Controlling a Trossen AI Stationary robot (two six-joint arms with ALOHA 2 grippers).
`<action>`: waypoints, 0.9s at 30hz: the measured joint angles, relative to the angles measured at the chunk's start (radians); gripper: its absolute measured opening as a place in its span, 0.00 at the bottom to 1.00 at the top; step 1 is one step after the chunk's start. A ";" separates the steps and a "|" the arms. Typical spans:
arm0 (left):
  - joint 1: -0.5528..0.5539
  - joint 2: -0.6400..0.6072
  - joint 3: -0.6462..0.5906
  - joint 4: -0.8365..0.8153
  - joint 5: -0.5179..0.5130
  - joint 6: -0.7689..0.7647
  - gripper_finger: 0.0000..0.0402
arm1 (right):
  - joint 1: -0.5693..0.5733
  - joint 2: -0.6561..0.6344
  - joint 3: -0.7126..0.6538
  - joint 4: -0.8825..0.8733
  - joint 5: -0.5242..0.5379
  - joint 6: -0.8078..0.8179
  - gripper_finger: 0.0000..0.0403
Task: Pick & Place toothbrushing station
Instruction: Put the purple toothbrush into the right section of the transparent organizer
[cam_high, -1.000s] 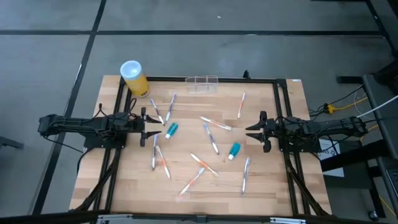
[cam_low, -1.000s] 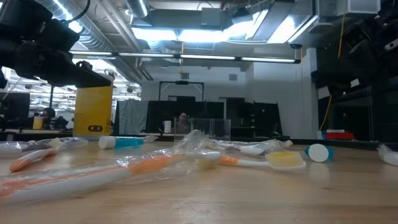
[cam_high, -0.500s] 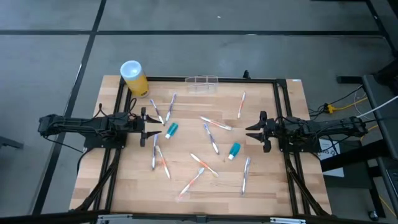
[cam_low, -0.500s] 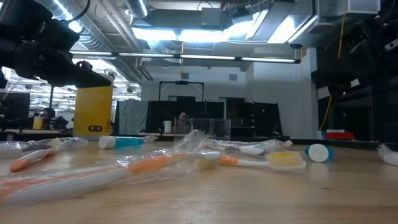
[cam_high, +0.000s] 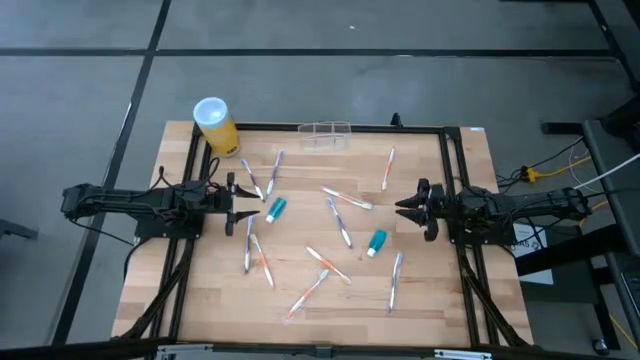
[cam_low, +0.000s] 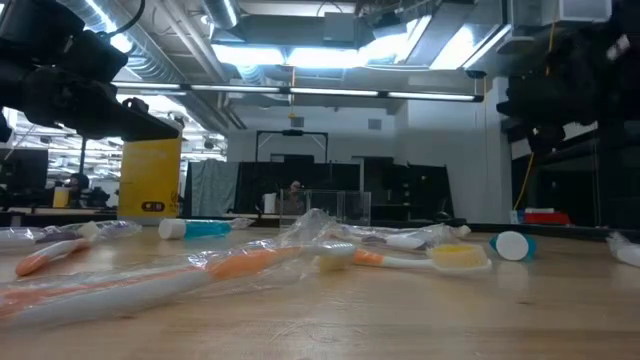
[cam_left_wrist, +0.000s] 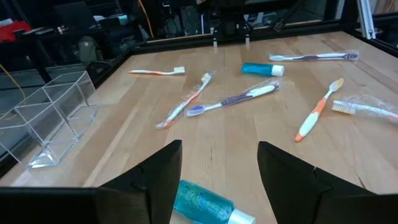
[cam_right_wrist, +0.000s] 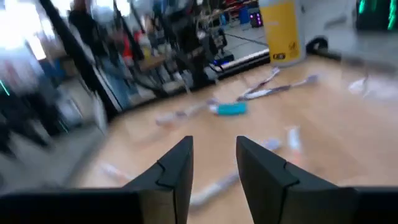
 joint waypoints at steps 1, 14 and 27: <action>0.000 0.000 0.000 0.000 0.000 -0.001 0.51 | 0.000 0.000 0.000 0.018 0.000 0.072 0.31; 0.000 0.000 0.000 0.003 -0.022 0.115 0.51 | 0.005 0.000 0.000 0.322 0.095 0.565 0.31; -0.003 0.005 0.000 0.446 -0.052 -0.540 0.51 | 0.178 0.102 0.077 0.840 0.158 0.156 0.31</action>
